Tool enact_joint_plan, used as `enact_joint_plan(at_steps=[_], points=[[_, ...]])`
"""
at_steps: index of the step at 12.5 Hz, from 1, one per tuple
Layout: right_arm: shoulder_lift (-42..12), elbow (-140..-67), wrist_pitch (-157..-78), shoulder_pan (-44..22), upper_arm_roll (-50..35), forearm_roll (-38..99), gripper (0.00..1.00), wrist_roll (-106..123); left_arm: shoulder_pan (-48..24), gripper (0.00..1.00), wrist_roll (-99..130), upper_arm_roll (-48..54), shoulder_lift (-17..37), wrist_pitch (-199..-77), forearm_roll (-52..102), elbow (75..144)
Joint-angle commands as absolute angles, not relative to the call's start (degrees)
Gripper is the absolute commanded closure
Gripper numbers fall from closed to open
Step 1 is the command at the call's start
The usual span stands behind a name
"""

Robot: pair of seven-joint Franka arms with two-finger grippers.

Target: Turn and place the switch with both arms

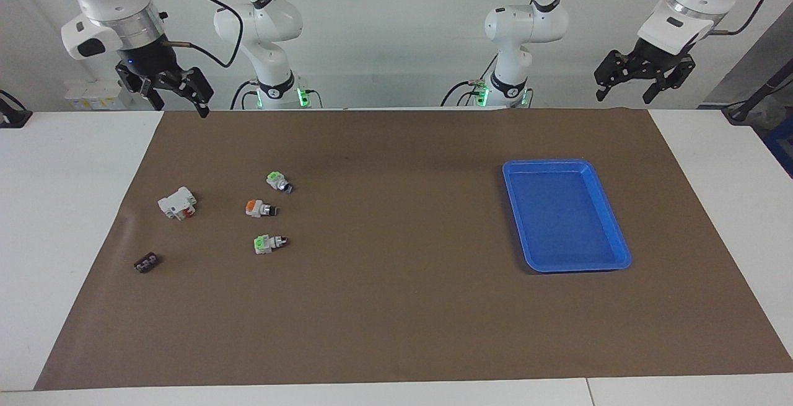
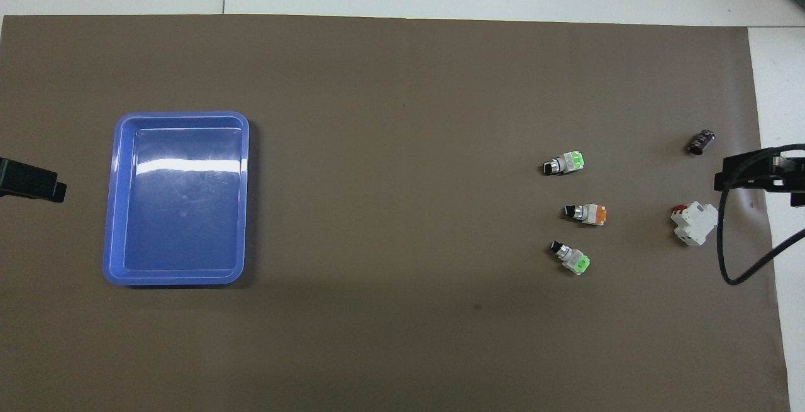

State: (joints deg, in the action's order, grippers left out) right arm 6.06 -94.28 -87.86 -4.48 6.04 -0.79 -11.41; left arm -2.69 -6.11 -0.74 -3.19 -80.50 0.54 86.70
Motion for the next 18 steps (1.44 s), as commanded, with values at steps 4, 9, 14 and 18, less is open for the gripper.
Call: enact_joint_plan(at_steps=[4, 9, 14, 18], points=[[6.77, -94.83, -87.71, -4.48, 6.5, 0.62, 0.0, -10.72, -2.81, 0.0, -5.98, -0.97, -4.57, -80.33, 0.7, 88.24], [6.94, -95.1, -87.98, -1.68, 5.11, 0.7, 0.0, -10.63, -2.81, 0.0, -5.98, -0.97, -4.57, -80.33, 0.7, 88.16], [6.94, -95.19, -88.07, -2.02, 4.83, 0.7, 0.0, -10.99, -2.81, 0.0, -5.98, -0.97, -4.66, -80.33, 0.7, 88.15], [6.94, -95.19, -87.89, -2.02, 4.83, 0.53, 0.0, -11.34, -2.81, 0.0, -6.06, -1.05, -4.57, -80.42, 0.7, 88.15]])
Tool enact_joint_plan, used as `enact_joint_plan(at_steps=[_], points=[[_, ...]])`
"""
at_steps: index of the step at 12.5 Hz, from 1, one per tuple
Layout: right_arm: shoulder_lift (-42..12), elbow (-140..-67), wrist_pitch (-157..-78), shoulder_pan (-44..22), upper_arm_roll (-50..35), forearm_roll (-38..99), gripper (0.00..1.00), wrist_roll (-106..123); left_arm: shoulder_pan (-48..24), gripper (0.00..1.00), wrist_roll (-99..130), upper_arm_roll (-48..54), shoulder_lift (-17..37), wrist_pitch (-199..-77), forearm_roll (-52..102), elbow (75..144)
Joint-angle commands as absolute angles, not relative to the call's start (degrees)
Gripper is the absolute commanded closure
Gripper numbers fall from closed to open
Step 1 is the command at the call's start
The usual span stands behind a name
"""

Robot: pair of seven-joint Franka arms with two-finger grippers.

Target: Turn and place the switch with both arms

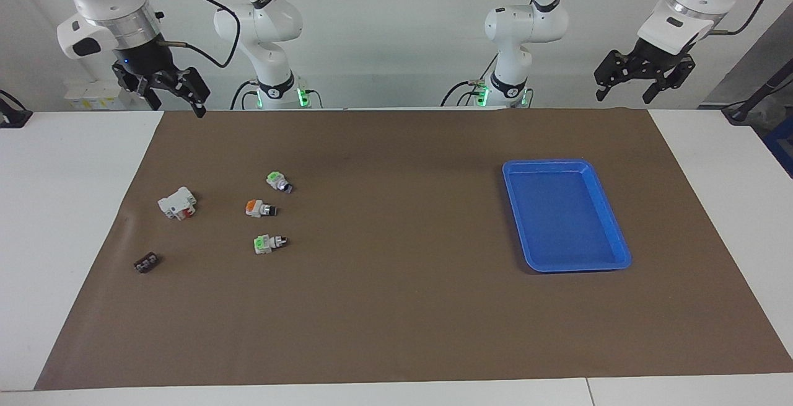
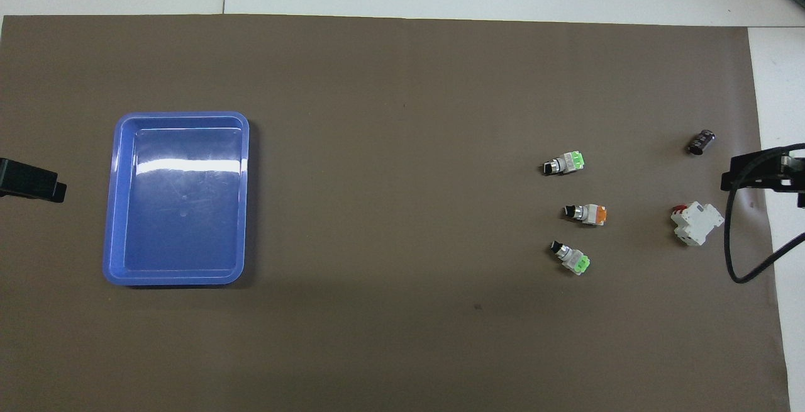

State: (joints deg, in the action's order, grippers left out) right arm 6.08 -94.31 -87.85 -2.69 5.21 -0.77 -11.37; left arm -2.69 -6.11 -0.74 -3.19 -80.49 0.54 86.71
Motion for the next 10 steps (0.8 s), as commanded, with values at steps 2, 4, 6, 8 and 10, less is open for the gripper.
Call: enact_joint_plan(at_steps=[2, 4, 6, 8, 10], points=[[6.94, -95.19, -87.98, -2.02, 4.83, 0.35, 0.0, -11.51, -2.81, 0.0, -6.06, -0.97, -4.57, -80.42, 0.7, 88.24], [6.94, -95.27, -88.33, -2.02, 4.75, 0.35, 0.0, -12.82, -2.81, 0.0, -5.98, -1.05, -4.57, -80.33, 0.7, 88.16], [7.03, -95.36, -87.98, -2.11, 4.75, 0.26, 0.0, -16.42, -2.81, 0.0, -6.06, -1.05, -4.57, -80.33, 0.7, 88.15], [7.03, -95.36, -87.89, -2.11, 4.66, 0.09, 0.0, -16.7, -2.81, 0.0, -5.98, -0.97, -4.57, -80.33, 0.7, 88.24], [7.03, -95.36, -87.89, -2.02, 4.66, 0.09, 0.0, -16.35, -2.81, 0.0, -5.98, -0.97, -4.57, -80.33, 0.7, 88.16]])
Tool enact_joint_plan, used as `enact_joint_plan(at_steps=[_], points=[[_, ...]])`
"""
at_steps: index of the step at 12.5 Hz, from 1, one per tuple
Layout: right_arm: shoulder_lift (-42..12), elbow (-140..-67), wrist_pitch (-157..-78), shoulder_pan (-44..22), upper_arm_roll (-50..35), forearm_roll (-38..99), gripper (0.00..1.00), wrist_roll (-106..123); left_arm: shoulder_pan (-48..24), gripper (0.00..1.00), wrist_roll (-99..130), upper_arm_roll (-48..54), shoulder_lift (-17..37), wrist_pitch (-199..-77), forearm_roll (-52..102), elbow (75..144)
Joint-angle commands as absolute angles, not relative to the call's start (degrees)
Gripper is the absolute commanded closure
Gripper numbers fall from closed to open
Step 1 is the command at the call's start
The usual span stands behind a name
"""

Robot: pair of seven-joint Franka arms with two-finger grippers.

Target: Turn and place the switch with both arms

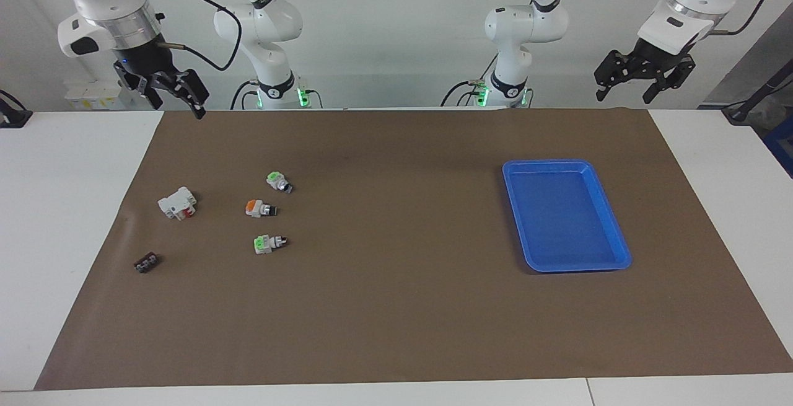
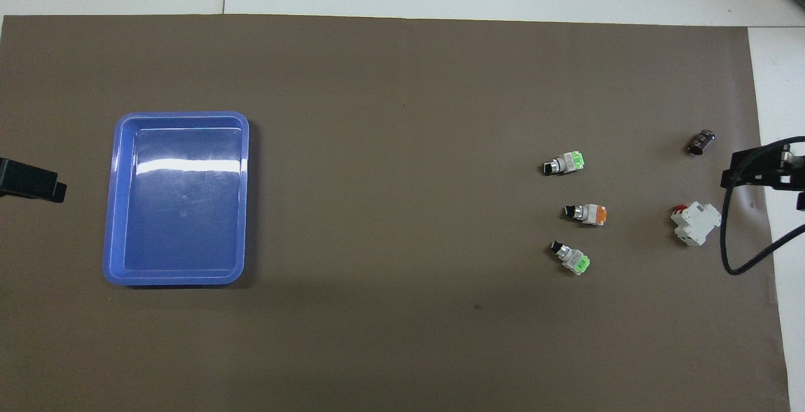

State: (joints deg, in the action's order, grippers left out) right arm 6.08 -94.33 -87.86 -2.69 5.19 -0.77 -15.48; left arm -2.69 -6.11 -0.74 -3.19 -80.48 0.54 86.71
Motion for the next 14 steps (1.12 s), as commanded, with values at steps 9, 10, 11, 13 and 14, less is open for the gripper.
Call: enact_joint_plan(at_steps=[9, 10, 11, 13, 14], points=[[7.82, -97.82, -87.28, -2.02, 3.43, -0.35, 0.0, -41.53, -2.81, 0.0, -5.98, -1.05, -4.57, -80.42, 0.7, 88.15], [7.74, -99.91, -87.97, -2.11, 3.34, -0.35, 0.0, -46.53, -2.81, 0.0, -6.06, -0.97, -4.57, -80.33, 0.7, 88.24], [7.82, -103.67, -90.68, -2.11, 3.25, -0.09, 0.0, -51.8, -2.81, 0.0, -5.98, -0.97, -4.57, -80.33, 0.7, 88.16], [9.83, -111.32, -97.88, -2.11, 2.99, 0.79, 0.0, -56.67, -2.81, 0.0, -5.98, -1.05, -4.57, -80.33, 0.7, 88.15], [10.28, -113.79, -100.09, -2.2, 2.99, 1.4, 0.0, -58.34, -2.81, 0.0, -6.06, -0.97, -4.57, -80.33, 0.7, 88.15]])
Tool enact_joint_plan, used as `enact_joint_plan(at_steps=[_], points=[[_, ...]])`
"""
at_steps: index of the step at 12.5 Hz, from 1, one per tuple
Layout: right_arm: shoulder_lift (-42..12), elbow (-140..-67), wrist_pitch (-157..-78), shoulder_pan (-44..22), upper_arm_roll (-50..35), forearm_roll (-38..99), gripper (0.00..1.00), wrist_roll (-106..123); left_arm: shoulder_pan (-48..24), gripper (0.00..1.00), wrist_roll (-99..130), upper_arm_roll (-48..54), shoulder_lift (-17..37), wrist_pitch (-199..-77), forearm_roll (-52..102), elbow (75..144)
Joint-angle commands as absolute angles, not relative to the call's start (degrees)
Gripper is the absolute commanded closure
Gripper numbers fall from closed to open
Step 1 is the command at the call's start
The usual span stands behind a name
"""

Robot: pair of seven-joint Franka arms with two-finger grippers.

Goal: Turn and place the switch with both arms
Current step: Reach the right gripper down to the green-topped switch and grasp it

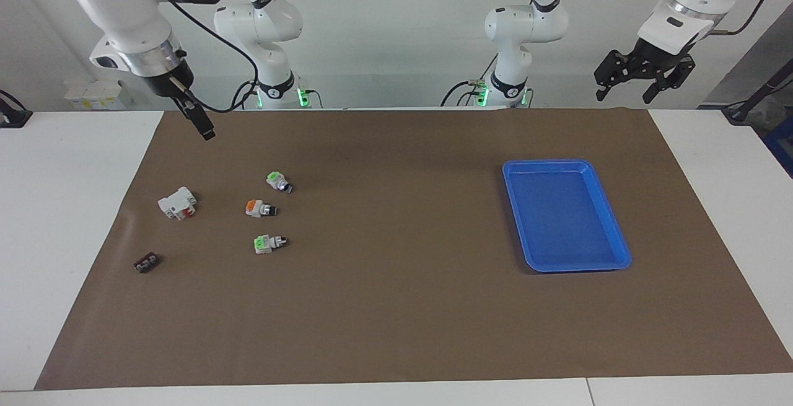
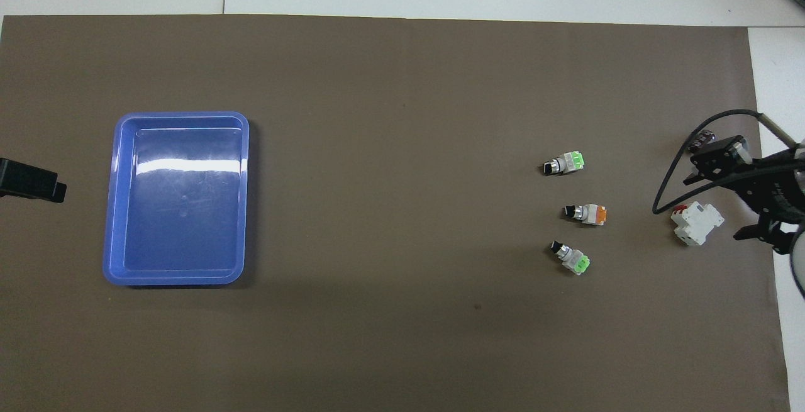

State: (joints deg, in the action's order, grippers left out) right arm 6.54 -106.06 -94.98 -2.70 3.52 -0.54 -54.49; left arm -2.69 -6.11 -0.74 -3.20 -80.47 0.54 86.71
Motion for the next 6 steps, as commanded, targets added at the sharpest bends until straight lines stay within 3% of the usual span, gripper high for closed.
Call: enact_joint_plan(at_steps=[1, 6], points=[[9.76, -115.65, -101.85, -2.37, 2.9, 2.62, 0.0, -61.84, -2.81, 0.0, -5.98, -1.05, -4.57, -80.33, 0.7, 88.15], [6.07, -126.72, -115.47, -8.17, 2.99, 6.5, 0.0, -81.02, -2.81, 0.0, -5.98, -0.97, -4.57, -80.33, 0.7, 88.15]])
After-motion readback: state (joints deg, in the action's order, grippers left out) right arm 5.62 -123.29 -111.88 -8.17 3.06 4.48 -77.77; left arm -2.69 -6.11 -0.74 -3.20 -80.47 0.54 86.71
